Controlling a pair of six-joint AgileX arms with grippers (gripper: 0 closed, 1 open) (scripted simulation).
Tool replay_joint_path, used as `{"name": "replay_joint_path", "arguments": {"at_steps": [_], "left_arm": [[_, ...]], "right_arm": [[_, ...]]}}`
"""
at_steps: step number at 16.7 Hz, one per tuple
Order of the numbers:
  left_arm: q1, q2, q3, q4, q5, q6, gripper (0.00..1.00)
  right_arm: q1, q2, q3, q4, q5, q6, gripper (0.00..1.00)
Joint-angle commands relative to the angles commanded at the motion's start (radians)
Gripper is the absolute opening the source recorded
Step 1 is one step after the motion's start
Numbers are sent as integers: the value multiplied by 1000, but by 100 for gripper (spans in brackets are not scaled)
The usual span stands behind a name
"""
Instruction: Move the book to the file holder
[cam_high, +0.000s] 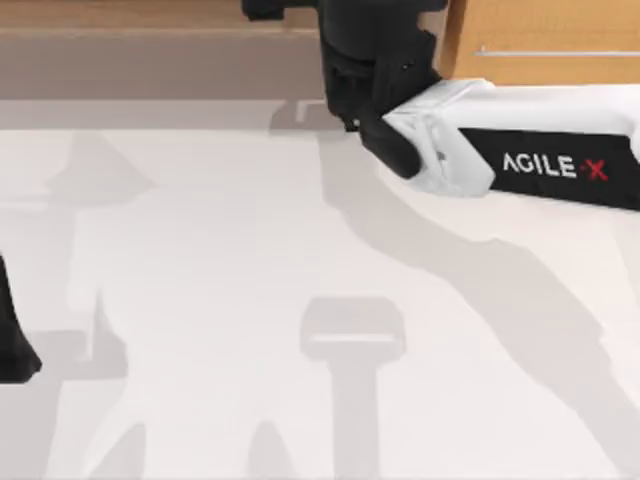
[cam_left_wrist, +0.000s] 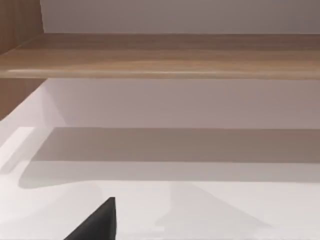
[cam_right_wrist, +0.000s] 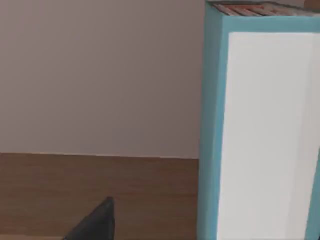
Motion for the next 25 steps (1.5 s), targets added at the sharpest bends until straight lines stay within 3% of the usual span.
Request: {"name": "replay_joint_path", "arguments": {"at_steps": [4,25], "left_arm": [[0,0,0,0,0,0,100],[0,0,0,0,0,0,100]], "right_arm": [[-15,106,73,-11,57,6,100],[-41,164,176,-54,32,6,100]]}}
